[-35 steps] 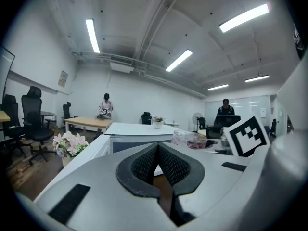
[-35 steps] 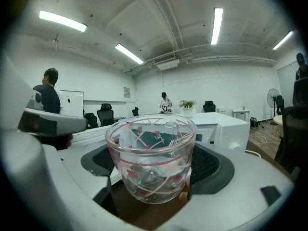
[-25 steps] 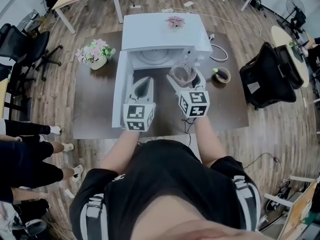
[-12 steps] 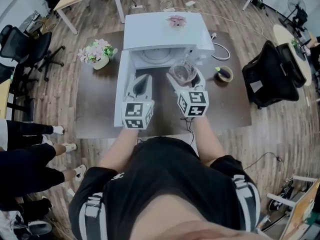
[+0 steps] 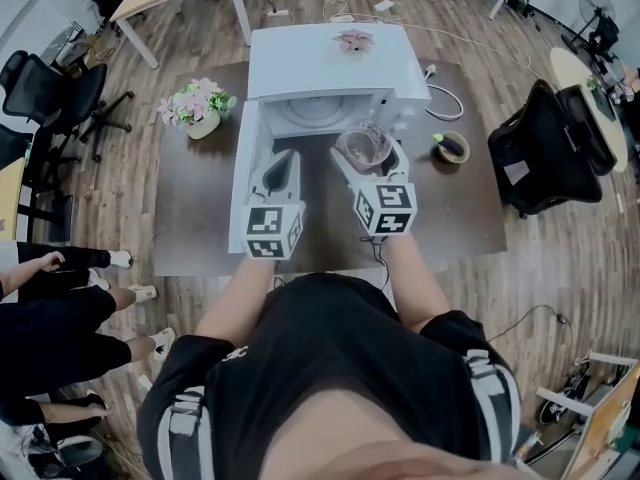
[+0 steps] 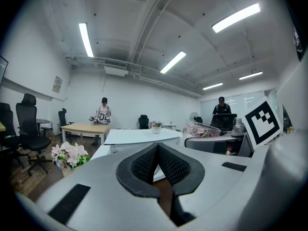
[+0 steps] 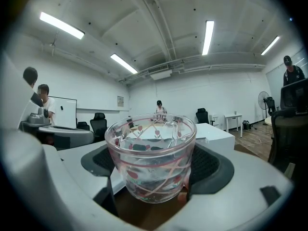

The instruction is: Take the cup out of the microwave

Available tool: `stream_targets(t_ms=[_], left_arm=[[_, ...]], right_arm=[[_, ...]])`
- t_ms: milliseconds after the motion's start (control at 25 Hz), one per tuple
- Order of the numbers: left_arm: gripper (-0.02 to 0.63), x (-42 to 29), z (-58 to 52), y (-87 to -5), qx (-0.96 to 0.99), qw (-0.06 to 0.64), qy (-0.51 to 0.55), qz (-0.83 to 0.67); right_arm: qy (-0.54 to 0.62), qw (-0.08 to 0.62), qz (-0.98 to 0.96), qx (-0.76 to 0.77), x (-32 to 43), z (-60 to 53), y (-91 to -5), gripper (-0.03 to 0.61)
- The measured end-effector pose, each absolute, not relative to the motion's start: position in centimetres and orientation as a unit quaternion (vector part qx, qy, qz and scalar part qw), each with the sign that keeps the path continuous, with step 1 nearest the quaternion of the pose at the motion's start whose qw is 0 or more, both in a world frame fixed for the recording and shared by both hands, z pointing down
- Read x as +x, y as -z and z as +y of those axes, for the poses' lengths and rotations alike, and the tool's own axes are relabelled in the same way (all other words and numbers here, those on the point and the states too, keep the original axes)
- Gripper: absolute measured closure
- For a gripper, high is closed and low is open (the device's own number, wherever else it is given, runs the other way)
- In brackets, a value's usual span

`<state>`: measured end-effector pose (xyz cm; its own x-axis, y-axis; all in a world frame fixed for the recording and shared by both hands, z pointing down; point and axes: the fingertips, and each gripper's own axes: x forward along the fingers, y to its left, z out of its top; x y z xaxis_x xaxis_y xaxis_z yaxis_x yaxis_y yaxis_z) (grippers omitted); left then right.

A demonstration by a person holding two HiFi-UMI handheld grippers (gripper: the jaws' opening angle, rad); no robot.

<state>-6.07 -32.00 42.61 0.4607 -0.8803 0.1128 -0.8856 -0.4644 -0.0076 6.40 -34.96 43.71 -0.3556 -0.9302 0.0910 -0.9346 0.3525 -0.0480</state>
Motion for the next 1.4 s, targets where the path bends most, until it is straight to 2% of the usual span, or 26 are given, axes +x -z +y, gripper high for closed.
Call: stream_targets(t_ms=[1400], left_arm=[[0.612, -5.2, -34.8, -43.4, 0.846, 0.026, -0.055, -0.530]], right_arm=[[-0.067, 0.031, -0.828, 0.556, 6.7, -38.5, -46.2, 0.114]])
